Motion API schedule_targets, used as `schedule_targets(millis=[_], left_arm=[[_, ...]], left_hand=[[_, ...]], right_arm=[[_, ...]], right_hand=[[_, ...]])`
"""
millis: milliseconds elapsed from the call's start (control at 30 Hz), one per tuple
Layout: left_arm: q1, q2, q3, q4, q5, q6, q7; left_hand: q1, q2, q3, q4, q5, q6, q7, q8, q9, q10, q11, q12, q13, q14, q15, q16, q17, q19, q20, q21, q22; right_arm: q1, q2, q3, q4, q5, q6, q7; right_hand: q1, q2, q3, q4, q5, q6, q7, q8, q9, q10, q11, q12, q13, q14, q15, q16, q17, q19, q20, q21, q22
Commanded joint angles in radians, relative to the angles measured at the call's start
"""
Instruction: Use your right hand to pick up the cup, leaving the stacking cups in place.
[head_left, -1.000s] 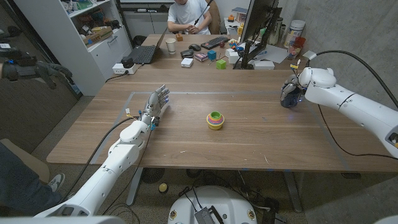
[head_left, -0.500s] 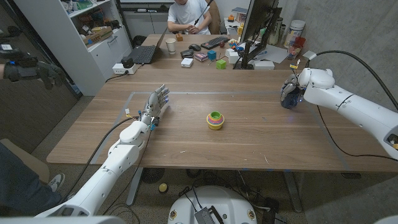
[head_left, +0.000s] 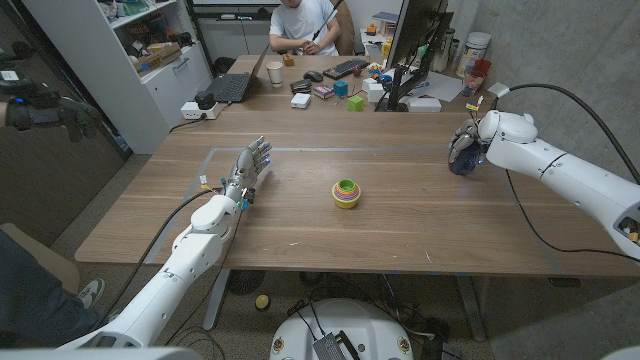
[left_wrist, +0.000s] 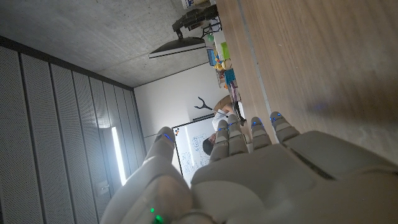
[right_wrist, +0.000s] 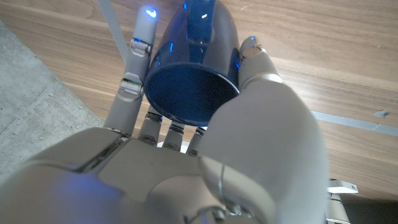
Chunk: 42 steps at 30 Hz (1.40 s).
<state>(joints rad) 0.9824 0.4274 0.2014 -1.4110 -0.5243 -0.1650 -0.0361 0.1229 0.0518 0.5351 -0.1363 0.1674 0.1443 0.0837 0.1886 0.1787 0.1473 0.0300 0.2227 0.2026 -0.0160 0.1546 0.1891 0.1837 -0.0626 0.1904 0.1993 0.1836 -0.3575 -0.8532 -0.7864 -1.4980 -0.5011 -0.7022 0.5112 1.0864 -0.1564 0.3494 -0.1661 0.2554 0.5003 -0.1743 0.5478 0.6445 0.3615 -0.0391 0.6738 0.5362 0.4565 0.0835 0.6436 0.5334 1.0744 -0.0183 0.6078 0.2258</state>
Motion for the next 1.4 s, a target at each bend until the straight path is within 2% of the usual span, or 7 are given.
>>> schedule_targets(millis=[33, 167, 367, 500, 800, 967, 1400], left_arm=[[0.006, 0.011, 0.005, -0.015, 0.008, 0.014, 0.006], [0.008, 0.012, 0.005, -0.016, 0.006, 0.013, 0.004], [0.009, 0.015, 0.006, -0.019, 0.006, 0.012, 0.002], [0.009, 0.016, 0.007, -0.021, 0.004, 0.012, -0.002], [0.007, 0.018, 0.008, -0.021, 0.003, 0.01, -0.008], [0.008, 0.019, 0.006, -0.021, 0.002, 0.006, -0.009], [0.005, 0.012, 0.008, -0.018, 0.002, -0.004, -0.01]], left_hand=[[-0.002, 0.004, 0.003, 0.004, 0.006, -0.002, 0.001, 0.0, 0.005, 0.001, -0.004, -0.004, 0.002, -0.001, 0.007, 0.003, 0.004, -0.002, 0.009, 0.006, 0.004], [-0.002, 0.004, 0.003, 0.004, 0.006, -0.003, 0.002, 0.0, 0.005, 0.0, -0.002, -0.004, 0.002, -0.002, 0.008, 0.003, 0.004, 0.0, 0.012, 0.007, 0.004], [-0.002, 0.004, 0.003, 0.004, 0.006, -0.004, 0.002, 0.0, 0.005, 0.0, -0.004, -0.004, 0.002, -0.002, 0.017, 0.003, 0.004, 0.002, 0.016, 0.008, 0.004], [-0.002, 0.004, 0.003, 0.004, 0.006, -0.004, 0.001, 0.0, 0.005, 0.0, -0.005, -0.004, 0.002, -0.003, 0.018, 0.003, 0.004, 0.001, 0.017, 0.008, 0.004], [-0.002, 0.003, 0.003, 0.004, 0.006, -0.004, 0.001, 0.0, 0.005, 0.0, -0.005, -0.004, 0.002, 0.001, 0.025, 0.005, 0.004, 0.001, 0.017, 0.008, 0.004], [-0.002, 0.003, 0.003, 0.004, 0.006, -0.003, 0.001, 0.001, 0.005, -0.001, -0.003, -0.004, 0.002, 0.002, 0.029, 0.005, 0.004, 0.001, 0.017, 0.007, 0.004], [-0.002, 0.003, 0.003, 0.004, 0.006, -0.005, 0.0, 0.001, 0.005, 0.0, -0.003, -0.004, 0.002, 0.002, 0.032, 0.005, 0.004, 0.002, 0.016, 0.008, 0.004]], right_arm=[[-0.004, -0.005, 0.005, -0.017, 0.028, -0.01, -0.022], [-0.005, -0.018, 0.006, -0.035, 0.029, -0.012, -0.021], [-0.012, -0.034, 0.014, -0.067, 0.033, -0.024, -0.021], [-0.018, -0.047, 0.019, -0.092, 0.032, -0.036, -0.019], [-0.013, -0.067, 0.016, -0.124, 0.022, -0.056, 0.008], [-0.013, -0.08, 0.016, -0.15, 0.009, -0.068, 0.02], [-0.014, -0.116, 0.043, -0.244, -0.004, -0.108, 0.056]], right_hand=[[0.328, 0.307, 0.017, 0.012, 0.019, 0.087, 0.088, 0.0, 0.025, -0.029, -0.024, 0.12, 0.338, 0.298, -0.282, 0.007, 0.301, 0.079, -0.188, 0.033, 0.001], [0.331, 0.307, 0.022, 0.011, 0.028, 0.098, 0.093, -0.001, 0.031, -0.065, -0.027, 0.121, 0.365, 0.305, -0.286, -0.001, 0.32, 0.078, -0.19, 0.053, 0.001], [0.329, 0.316, 0.032, 0.017, 0.042, 0.11, 0.091, 0.009, 0.055, -0.049, -0.028, 0.143, 0.399, 0.343, -0.297, 0.0, 0.351, 0.069, -0.191, 0.08, 0.0], [0.328, 0.315, 0.037, 0.018, 0.048, 0.117, 0.089, 0.015, 0.067, -0.044, -0.03, 0.151, 0.414, 0.346, -0.298, -0.006, 0.366, 0.065, -0.191, 0.091, -0.001], [0.323, 0.318, 0.048, 0.021, 0.059, 0.095, 0.084, 0.006, 0.084, -0.046, -0.032, 0.163, 0.447, 0.357, -0.3, -0.019, 0.395, 0.052, -0.191, 0.114, -0.006], [0.319, 0.309, 0.052, 0.019, 0.064, 0.118, 0.081, 0.025, 0.111, -0.026, -0.046, 0.184, 0.476, 0.362, -0.299, -0.03, 0.418, 0.042, -0.19, 0.132, -0.01], [0.313, 0.301, 0.059, 0.015, 0.074, 0.127, 0.079, 0.056, 0.17, -0.023, -0.041, 0.207, 0.531, 0.384, -0.303, -0.048, 0.455, 0.026, -0.191, 0.166, -0.014]])
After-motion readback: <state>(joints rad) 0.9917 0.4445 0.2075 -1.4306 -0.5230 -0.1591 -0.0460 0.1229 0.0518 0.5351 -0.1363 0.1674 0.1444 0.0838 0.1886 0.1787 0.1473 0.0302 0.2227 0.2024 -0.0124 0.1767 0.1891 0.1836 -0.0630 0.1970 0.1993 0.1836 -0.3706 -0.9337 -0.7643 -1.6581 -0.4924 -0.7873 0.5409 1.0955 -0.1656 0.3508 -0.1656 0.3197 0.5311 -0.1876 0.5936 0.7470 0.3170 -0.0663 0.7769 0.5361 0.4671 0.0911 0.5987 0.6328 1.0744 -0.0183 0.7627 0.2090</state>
